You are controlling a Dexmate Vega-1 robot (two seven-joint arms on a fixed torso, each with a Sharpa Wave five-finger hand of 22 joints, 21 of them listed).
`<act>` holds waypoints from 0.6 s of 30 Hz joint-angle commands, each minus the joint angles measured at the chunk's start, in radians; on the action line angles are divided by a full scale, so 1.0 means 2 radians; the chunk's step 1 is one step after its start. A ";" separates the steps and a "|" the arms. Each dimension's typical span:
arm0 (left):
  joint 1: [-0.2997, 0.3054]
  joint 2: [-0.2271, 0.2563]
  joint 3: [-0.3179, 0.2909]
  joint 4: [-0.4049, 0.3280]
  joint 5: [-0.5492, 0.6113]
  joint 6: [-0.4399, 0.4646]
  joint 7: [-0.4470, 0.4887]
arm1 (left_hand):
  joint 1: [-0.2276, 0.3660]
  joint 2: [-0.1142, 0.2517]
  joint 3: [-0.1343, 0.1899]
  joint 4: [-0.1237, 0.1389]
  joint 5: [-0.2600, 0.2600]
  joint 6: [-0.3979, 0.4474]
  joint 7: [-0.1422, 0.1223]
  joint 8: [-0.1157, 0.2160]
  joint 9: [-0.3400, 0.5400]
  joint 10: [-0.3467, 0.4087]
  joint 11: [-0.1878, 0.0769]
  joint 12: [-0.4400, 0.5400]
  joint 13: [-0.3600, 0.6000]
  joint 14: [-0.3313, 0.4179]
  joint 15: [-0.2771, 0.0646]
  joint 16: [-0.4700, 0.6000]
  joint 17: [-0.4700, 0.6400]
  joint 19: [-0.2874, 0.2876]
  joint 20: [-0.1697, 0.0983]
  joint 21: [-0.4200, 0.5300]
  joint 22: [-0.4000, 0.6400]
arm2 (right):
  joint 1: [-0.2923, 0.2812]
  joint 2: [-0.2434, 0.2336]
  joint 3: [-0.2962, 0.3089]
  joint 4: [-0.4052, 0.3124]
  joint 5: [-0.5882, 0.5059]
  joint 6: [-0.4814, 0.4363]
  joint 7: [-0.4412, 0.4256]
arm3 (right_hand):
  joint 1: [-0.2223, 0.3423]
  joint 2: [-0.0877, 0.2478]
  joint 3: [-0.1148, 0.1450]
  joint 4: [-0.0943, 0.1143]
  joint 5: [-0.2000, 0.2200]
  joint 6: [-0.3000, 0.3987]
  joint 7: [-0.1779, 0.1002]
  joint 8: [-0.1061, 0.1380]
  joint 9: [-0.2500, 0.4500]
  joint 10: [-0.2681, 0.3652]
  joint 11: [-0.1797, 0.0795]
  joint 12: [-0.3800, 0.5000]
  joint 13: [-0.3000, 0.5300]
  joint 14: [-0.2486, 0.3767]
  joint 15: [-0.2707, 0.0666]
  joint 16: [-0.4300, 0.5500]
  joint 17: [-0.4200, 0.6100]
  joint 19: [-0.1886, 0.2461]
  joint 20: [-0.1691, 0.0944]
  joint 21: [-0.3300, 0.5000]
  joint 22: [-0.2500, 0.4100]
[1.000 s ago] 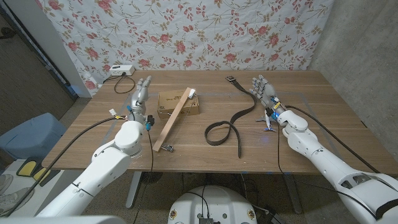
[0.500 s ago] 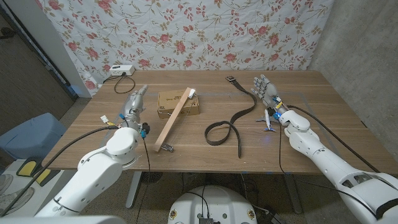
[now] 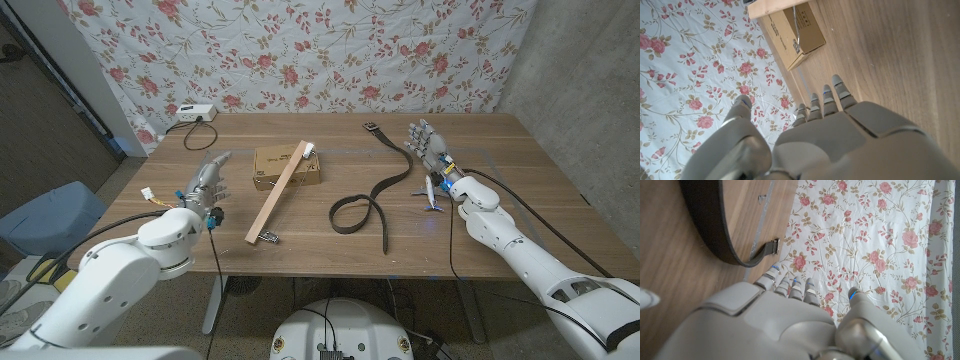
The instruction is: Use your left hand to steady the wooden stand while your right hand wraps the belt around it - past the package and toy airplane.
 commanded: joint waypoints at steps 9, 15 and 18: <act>-0.015 0.116 -0.096 0.055 -0.136 0.120 -0.163 | 0.076 0.017 0.024 -0.022 -0.003 0.095 0.040 0.020 0.002 0.061 -0.001 0.013 0.002 0.065 -0.016 0.009 -0.001 0.055 0.003 0.007 0.001 | -0.012 -0.005 -0.002 -0.026 -0.008 -0.008 -0.026 | 0.002 0.002 0.000 -0.004 0.003 0.003 -0.001 0.003 0.003 0.003 -0.002 0.003 0.002 -0.001 0.002 0.004 0.002 0.001 0.001 0.002 0.003; -0.041 0.146 -0.082 0.080 -0.136 0.136 -0.187 | 0.106 0.024 0.034 -0.024 -0.001 0.115 0.039 0.022 0.004 0.085 -0.005 0.019 0.003 0.090 -0.025 0.012 0.000 0.071 0.004 0.008 0.002 | -0.023 -0.011 0.002 -0.042 -0.009 -0.012 -0.039 | 0.002 0.002 0.000 -0.004 0.003 0.003 -0.001 0.003 0.003 0.003 -0.002 0.002 0.002 -0.001 0.002 0.003 0.002 0.001 0.001 0.002 0.003; -0.069 0.171 -0.059 0.101 -0.136 0.142 -0.212 | 0.115 0.026 0.037 -0.026 0.000 0.115 0.039 0.020 0.004 0.083 -0.006 0.018 0.003 0.087 -0.025 0.009 0.000 0.071 0.004 0.007 0.001 | -0.028 -0.015 0.004 -0.050 -0.009 -0.012 -0.043 | 0.002 0.002 0.000 -0.004 0.003 0.003 -0.001 0.003 0.003 0.003 -0.002 0.002 0.002 -0.001 0.002 0.003 0.002 0.001 0.001 0.002 0.003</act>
